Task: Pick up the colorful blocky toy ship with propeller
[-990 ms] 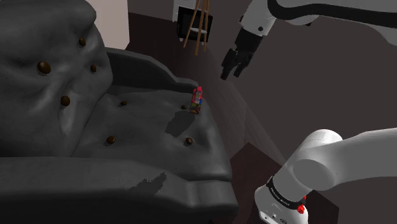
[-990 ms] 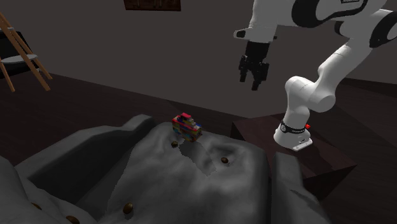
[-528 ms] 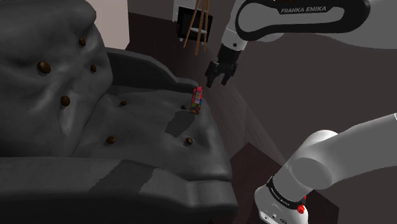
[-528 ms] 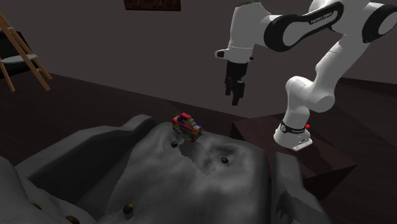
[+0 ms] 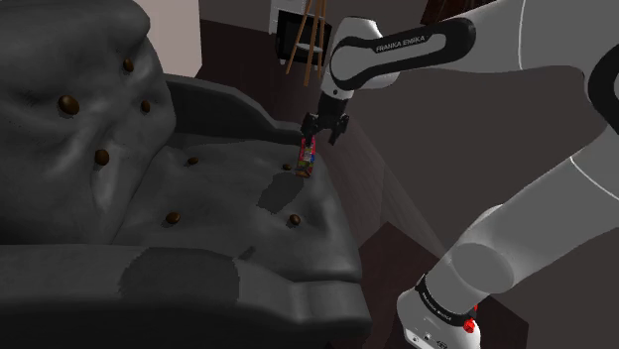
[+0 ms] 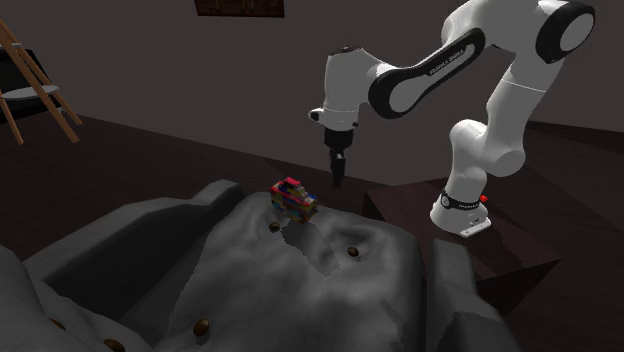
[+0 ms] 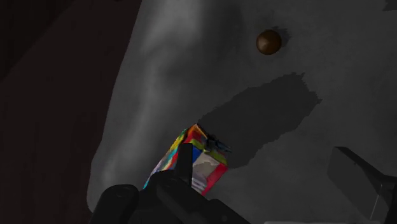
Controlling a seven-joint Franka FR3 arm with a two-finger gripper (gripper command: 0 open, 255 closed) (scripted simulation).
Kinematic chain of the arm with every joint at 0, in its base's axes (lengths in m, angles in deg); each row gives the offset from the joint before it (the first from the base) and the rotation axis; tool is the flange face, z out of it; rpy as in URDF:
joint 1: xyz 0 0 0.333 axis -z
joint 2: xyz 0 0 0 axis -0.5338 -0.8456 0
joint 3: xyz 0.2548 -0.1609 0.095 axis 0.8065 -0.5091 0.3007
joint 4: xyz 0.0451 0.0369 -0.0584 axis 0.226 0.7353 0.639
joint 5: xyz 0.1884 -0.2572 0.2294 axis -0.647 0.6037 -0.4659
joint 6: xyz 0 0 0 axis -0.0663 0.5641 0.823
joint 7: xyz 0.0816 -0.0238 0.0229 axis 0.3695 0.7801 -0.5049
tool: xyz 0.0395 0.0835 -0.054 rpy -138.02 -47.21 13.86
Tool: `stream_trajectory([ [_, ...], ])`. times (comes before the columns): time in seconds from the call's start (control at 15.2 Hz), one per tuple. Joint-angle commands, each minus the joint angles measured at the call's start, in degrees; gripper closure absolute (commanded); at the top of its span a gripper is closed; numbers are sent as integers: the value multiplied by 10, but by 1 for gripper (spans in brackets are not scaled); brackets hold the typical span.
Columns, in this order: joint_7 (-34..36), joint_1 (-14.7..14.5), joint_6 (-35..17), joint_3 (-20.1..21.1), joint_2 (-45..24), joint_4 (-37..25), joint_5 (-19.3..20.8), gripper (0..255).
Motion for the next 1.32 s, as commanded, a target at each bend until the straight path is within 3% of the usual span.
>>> stream_trajectory([
  [0.0, 16, 6, -19, -1, -36, -12, 6, 0],
  [0.46, 68, 20, -75, -13, -180, -78, 25, 0],
  [1.12, 71, 20, -132, -15, -224, -64, 28, 0],
  [1.19, 72, 19, -131, -15, -223, -64, 28, 255],
  [1.25, 71, 20, -132, -15, -223, -64, 28, 255],
])
